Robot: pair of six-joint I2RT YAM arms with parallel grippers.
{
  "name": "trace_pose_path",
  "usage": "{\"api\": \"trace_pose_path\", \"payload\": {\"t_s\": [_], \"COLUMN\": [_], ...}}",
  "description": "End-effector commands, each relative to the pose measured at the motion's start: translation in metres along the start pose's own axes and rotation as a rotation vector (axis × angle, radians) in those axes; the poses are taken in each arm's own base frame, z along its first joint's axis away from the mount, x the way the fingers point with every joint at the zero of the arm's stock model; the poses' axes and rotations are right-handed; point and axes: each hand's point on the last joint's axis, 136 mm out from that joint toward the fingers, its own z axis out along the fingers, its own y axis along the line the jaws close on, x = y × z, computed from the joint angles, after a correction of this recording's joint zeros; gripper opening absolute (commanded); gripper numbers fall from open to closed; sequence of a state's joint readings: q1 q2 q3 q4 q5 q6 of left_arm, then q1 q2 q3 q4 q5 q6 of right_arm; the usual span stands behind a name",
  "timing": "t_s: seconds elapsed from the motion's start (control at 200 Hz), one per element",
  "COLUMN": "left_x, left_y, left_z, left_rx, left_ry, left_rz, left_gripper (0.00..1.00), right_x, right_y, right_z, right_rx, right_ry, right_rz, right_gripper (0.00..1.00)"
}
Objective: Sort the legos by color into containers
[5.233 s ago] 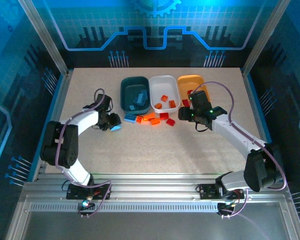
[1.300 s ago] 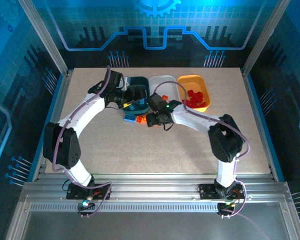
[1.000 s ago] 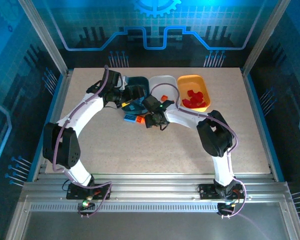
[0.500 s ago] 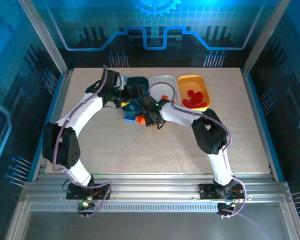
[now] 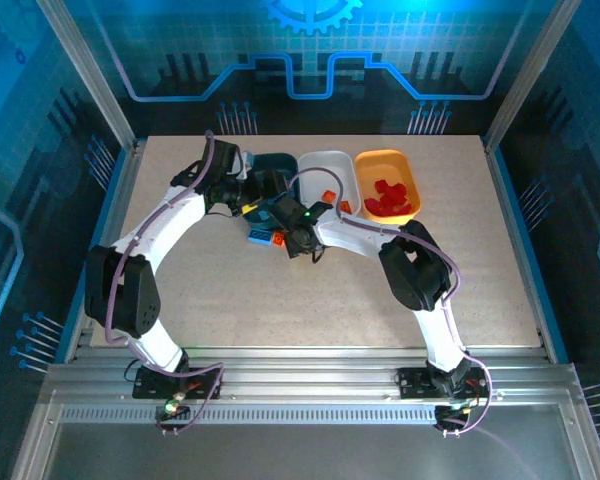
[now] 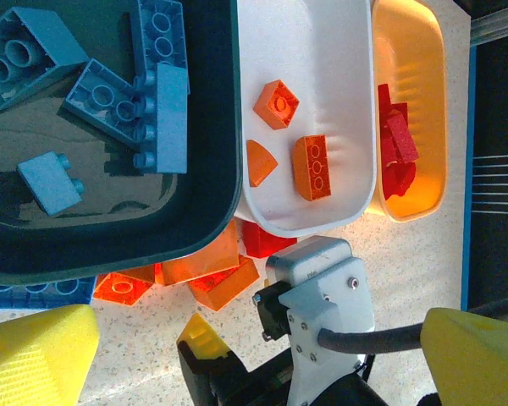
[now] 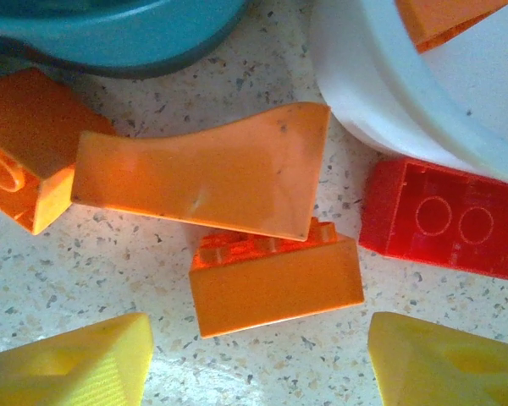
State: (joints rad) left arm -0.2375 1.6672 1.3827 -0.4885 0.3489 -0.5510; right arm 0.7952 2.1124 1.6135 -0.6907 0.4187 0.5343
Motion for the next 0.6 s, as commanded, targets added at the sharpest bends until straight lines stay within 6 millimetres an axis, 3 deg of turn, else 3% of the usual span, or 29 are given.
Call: {"api": "trace_pose_path", "payload": {"t_s": [0.0,0.295,0.595], "left_x": [0.003,0.002,0.000], "left_y": [-0.003,-0.003,-0.002], "left_z": [-0.010,-0.010,-0.011], "left_rx": [0.025,0.026,0.024], "left_ry": [-0.001,-0.001,-0.005], "left_rz": [-0.004,-0.004,-0.009], "left_gripper": [0.99,0.99,0.99], "right_x": [-0.002,0.000,-0.002], "right_y": [0.000,0.003,-0.001], "right_z": [0.010,0.019,0.004], "right_rx": [0.007,0.012,0.028], "right_ry": [0.020,0.034,-0.023], "right_rz": [-0.017,-0.019,-0.018], "right_gripper": [0.69,0.63,0.47]}}
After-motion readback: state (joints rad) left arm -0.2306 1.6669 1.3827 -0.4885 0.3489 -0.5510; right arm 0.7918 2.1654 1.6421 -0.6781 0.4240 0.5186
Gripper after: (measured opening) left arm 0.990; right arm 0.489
